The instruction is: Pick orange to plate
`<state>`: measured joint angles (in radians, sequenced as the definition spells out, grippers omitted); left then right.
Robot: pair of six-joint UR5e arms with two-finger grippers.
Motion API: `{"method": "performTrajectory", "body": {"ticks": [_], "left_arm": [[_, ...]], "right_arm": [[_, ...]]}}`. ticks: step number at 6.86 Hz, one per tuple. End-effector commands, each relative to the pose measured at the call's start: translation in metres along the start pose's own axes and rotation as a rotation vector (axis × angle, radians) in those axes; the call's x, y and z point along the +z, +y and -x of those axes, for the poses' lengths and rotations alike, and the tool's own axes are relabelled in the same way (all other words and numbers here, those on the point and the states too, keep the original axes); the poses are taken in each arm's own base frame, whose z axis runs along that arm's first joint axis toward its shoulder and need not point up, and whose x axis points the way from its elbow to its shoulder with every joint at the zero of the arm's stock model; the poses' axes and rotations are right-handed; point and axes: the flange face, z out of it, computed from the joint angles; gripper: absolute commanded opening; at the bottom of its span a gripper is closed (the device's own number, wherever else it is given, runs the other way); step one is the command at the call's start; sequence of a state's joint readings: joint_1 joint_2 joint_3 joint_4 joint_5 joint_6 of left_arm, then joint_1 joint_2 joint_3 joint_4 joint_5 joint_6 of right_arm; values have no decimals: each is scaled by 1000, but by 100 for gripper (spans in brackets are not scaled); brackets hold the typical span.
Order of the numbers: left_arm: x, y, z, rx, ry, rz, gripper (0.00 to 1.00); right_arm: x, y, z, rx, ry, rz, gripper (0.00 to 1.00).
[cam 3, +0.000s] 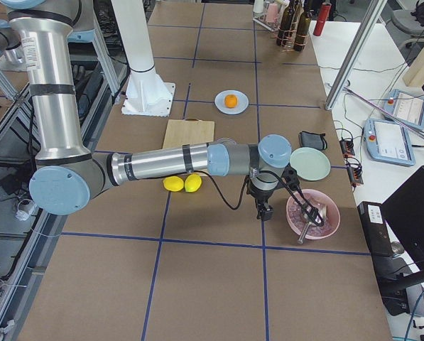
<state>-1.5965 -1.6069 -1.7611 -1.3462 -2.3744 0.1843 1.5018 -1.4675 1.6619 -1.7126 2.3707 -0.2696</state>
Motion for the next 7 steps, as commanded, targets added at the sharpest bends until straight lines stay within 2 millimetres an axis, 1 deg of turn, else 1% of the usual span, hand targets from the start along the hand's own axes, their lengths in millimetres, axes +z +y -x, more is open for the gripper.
{"method": "performTrajectory", "body": {"ticks": [1, 4, 5, 6, 7], "left_arm": [[7, -5, -14, 41, 48, -13, 100], [12, -6, -12, 42, 52, -11, 100], [1, -11, -21, 66, 44, -35, 100], [0, -24, -27, 86, 37, -38, 100], [-7, -35, -34, 100, 34, -50, 100]], "right_arm": [[-1, -1, 1, 8, 1, -1, 100], [-2, 4, 6, 15, -7, -6, 100], [1, 7, 2, 18, 4, 0, 100], [5, 15, 0, 22, -1, 1, 100], [11, 18, -6, 31, 0, 14, 100]]}}
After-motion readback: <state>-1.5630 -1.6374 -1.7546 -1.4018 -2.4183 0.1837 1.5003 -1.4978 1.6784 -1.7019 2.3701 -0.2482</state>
